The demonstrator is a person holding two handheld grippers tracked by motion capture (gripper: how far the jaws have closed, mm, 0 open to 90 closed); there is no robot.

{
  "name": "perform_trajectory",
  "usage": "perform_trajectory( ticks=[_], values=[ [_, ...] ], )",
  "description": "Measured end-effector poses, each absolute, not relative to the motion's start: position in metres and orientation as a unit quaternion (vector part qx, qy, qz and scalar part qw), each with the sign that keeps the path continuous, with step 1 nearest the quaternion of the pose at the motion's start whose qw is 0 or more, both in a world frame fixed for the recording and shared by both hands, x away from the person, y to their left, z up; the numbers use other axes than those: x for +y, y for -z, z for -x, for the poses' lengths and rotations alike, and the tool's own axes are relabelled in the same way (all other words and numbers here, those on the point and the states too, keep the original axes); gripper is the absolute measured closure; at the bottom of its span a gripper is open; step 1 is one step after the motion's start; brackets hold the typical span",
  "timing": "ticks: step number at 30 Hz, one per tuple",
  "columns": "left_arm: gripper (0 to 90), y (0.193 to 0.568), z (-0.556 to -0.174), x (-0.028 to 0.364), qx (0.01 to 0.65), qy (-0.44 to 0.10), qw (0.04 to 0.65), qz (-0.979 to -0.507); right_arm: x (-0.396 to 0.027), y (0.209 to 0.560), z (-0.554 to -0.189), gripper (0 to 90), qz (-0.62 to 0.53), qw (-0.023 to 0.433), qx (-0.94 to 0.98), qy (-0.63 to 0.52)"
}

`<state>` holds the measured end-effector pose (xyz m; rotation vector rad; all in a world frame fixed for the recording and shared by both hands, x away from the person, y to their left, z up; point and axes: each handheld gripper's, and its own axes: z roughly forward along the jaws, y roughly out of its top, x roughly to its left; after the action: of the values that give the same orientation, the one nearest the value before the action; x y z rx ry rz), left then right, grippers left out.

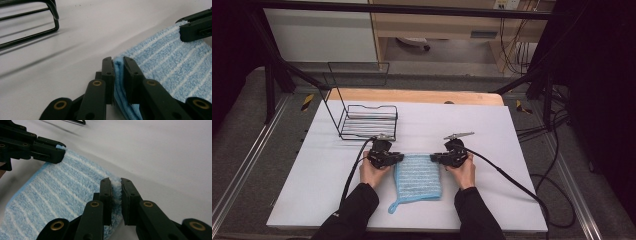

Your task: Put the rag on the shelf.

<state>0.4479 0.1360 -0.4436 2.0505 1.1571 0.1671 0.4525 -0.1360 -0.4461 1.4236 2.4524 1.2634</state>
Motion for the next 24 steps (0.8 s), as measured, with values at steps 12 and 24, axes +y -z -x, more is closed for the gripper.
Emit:
perform_trajectory(
  ticks=[12,24],
  values=[
    [79.9,0.426,-0.435,0.14,0.434,-0.08,0.413,-0.797,-0.14,0.426,-0.437,81.0,-0.447,0.038,0.781,-0.435],
    [79.9,0.405,-0.422,0.141,0.419,-0.106,0.437,-0.789,-0.14,0.406,-0.421,81.1,-0.433,0.082,0.771,-0.459]
  ],
)
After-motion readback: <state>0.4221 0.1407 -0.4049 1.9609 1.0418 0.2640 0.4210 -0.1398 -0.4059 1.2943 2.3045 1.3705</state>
